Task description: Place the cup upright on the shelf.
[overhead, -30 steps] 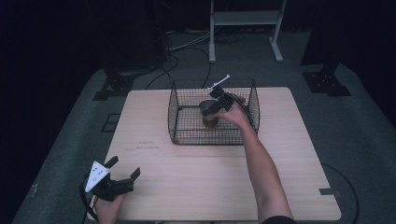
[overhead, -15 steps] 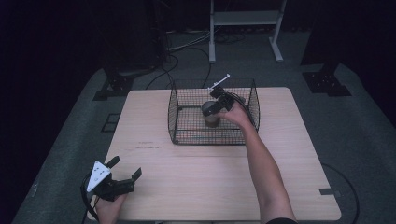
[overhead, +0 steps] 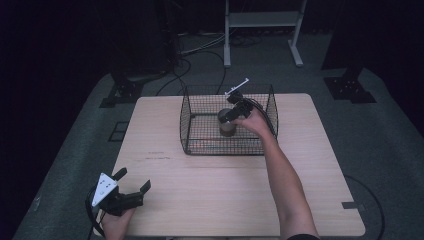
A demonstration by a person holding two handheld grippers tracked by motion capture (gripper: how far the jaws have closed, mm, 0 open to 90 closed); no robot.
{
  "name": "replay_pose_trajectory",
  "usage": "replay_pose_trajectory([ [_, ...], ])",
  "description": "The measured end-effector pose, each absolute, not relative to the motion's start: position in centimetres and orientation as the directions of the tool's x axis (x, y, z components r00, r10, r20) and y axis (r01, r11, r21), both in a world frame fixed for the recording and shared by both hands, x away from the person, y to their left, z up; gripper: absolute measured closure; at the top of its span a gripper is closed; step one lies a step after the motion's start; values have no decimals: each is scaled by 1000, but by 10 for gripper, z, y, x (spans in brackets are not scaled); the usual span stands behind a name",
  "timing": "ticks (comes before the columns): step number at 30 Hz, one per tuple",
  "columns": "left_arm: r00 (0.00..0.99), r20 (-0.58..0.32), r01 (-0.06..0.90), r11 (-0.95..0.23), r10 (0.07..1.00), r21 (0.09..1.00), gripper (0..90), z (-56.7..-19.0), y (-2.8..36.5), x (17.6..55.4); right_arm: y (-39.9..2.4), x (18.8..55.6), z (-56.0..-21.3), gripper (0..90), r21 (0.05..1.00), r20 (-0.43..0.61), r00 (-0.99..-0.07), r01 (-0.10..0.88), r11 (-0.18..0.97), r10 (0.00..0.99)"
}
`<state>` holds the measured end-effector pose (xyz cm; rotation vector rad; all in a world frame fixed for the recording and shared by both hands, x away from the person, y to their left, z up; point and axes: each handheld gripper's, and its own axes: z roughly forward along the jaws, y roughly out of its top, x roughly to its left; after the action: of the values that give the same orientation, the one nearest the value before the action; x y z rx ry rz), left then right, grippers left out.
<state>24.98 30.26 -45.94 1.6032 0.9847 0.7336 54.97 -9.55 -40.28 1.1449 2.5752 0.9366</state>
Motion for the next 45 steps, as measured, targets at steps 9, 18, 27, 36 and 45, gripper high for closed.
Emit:
replay_pose_trajectory([
  [9, 475, -23, 228, -97, 880, 969, 0, -460, 302, 250, -110, 541, -385, 125, 681, 114, -674, 588, 436, 730],
  [18, 477, -19, 225, -101, 879, 969, 0, -459, 300, 248, -122, 531, -372, 127, 706, 153, -674, 586, 397, 723],
  [27, 476, -21, 226, -100, 879, 969, 0, -459, 299, 249, -127, 518, -355, 128, 736, 157, -695, 556, 385, 702],
  [36, 474, -17, 228, -104, 880, 968, 0, -459, 299, 248, -135, 505, -344, 128, 758, 164, -707, 536, 371, 688],
  [45, 471, -15, 227, -105, 882, 968, 0, -459, 300, 248, -147, 496, -346, 128, 757, 164, -718, 531, 381, 676],
])
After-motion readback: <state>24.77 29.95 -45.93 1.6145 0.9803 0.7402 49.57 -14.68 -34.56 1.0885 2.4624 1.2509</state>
